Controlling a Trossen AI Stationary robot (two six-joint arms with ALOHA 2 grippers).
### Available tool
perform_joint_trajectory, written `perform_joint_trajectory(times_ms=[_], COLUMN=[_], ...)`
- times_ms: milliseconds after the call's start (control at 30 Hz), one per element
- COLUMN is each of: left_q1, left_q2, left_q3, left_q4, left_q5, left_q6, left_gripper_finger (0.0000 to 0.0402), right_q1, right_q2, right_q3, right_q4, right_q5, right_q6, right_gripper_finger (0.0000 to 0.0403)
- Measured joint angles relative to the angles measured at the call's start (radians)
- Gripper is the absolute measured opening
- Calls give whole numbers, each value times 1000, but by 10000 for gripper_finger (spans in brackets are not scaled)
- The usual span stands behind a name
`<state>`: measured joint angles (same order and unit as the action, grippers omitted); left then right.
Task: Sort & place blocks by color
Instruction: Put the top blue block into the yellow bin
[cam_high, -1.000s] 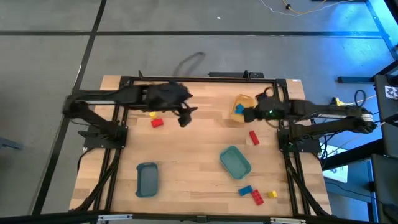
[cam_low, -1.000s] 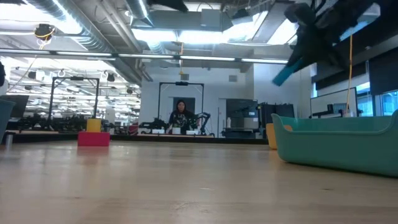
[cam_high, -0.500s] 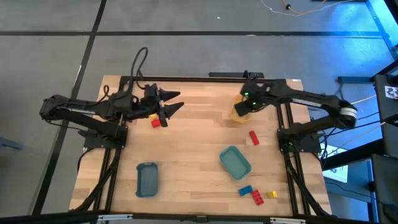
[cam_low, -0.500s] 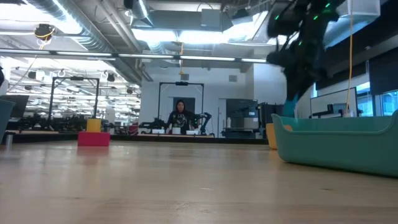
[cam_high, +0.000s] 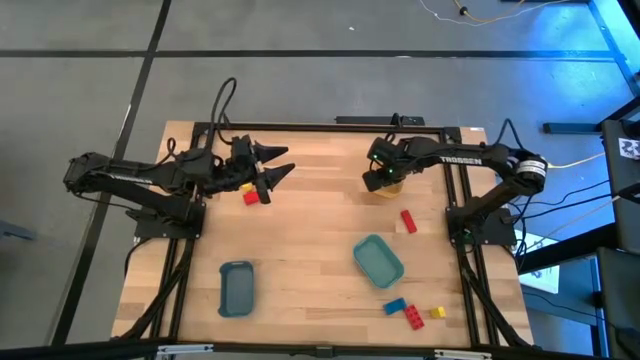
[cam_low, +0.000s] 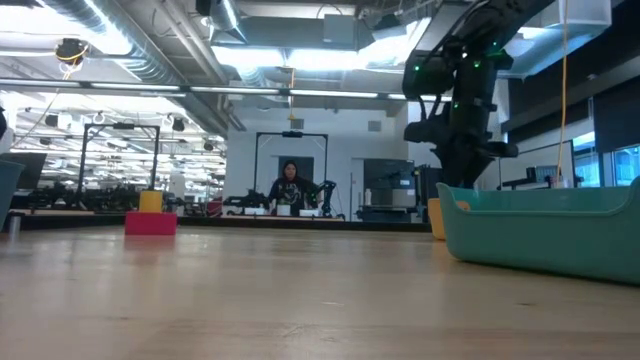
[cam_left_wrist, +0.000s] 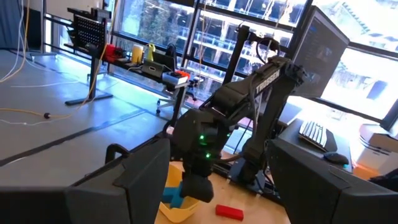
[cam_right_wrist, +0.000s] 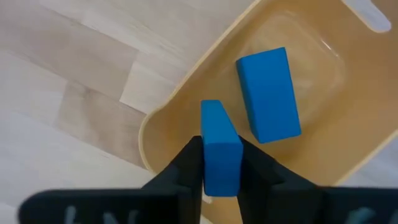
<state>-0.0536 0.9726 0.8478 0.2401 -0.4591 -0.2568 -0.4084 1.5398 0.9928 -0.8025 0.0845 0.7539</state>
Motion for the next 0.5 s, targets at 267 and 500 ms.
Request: perform_joint_trajectory(times_ms=[267,500], left_q1=[0,0], left_q2=[0,0], left_q3=[0,0], left_q4=[-4,-5], left_q5=[6,8], left_q6=[-29,-30], left_gripper_finger=[261,261], right_q1=[-3,-23], right_q2=[1,-1], right_q3=[0,2], right_q4=[-4,-17], right_q5=[-1,-60], right_q6=[0,-53], right_gripper_finger=[95,101])
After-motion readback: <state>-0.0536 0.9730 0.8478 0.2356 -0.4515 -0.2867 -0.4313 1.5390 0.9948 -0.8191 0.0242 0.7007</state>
